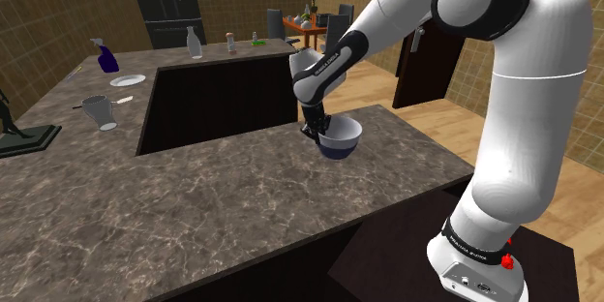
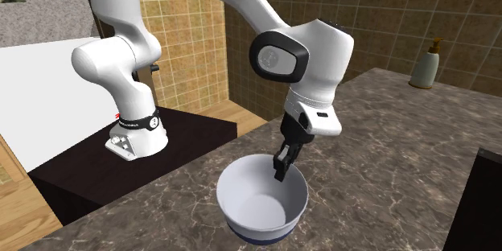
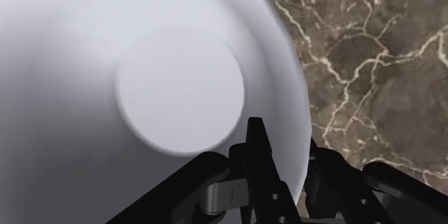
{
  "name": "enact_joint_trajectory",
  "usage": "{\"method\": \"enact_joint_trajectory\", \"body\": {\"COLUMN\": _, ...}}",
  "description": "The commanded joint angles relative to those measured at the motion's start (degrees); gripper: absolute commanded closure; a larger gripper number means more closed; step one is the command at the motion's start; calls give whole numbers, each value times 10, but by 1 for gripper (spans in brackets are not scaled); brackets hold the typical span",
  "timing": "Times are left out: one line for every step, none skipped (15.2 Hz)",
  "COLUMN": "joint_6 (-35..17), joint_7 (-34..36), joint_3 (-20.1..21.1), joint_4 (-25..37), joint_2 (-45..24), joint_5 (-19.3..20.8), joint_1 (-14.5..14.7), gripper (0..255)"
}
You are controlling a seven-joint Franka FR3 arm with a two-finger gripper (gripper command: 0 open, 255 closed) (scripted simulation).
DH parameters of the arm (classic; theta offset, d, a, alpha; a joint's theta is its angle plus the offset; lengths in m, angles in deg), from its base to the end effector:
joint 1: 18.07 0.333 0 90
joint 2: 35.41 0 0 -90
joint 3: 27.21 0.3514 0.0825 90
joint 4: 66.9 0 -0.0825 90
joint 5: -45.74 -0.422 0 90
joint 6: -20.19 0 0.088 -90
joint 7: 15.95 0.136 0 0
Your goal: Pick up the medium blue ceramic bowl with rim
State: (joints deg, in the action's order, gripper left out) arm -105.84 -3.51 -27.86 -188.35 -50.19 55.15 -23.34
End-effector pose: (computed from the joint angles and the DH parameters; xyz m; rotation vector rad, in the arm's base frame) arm 0.5799 -0.0697 0.2552 2.9775 -0.3164 -0.2558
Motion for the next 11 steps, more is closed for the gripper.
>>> {"method": "enact_joint_trajectory", "body": {"joint_6": 14, "joint_7": -2, "joint_3": 0, "joint_4": 3, "joint_2": 12, "joint_5": -1, "joint_1": 0, "gripper": 255}}
{"method": "enact_joint_trajectory", "body": {"joint_6": 21, "joint_7": -3, "joint_3": 1, "joint_4": 5, "joint_2": 17, "joint_5": -2, "joint_1": 0, "gripper": 255}}
{"method": "enact_joint_trajectory", "body": {"joint_6": 28, "joint_7": -4, "joint_3": 1, "joint_4": 6, "joint_2": 22, "joint_5": -3, "joint_1": 0, "gripper": 255}}
{"method": "enact_joint_trajectory", "body": {"joint_6": 35, "joint_7": -5, "joint_3": 1, "joint_4": 9, "joint_2": 26, "joint_5": -3, "joint_1": 0, "gripper": 255}}
{"method": "enact_joint_trajectory", "body": {"joint_6": 41, "joint_7": -6, "joint_3": 1, "joint_4": 11, "joint_2": 31, "joint_5": -4, "joint_1": 0, "gripper": 255}}
{"method": "enact_joint_trajectory", "body": {"joint_6": 48, "joint_7": -7, "joint_3": 1, "joint_4": 13, "joint_2": 36, "joint_5": -5, "joint_1": 0, "gripper": 255}}
{"method": "enact_joint_trajectory", "body": {"joint_6": 55, "joint_7": -8, "joint_3": 1, "joint_4": 15, "joint_2": 40, "joint_5": -5, "joint_1": 0, "gripper": 255}}
{"method": "enact_joint_trajectory", "body": {"joint_6": 62, "joint_7": -9, "joint_3": 2, "joint_4": 18, "joint_2": 45, "joint_5": -6, "joint_1": 0, "gripper": 255}}
{"method": "enact_joint_trajectory", "body": {"joint_6": 69, "joint_7": -10, "joint_3": 2, "joint_4": 21, "joint_2": 49, "joint_5": -6, "joint_1": 1, "gripper": 255}}
{"method": "enact_joint_trajectory", "body": {"joint_6": 76, "joint_7": -11, "joint_3": 2, "joint_4": 23, "joint_2": 53, "joint_5": -7, "joint_1": 1, "gripper": 255}}
{"method": "enact_joint_trajectory", "body": {"joint_6": 77, "joint_7": -12, "joint_3": 2, "joint_4": 24, "joint_2": 54, "joint_5": -7, "joint_1": 1, "gripper": 255}}
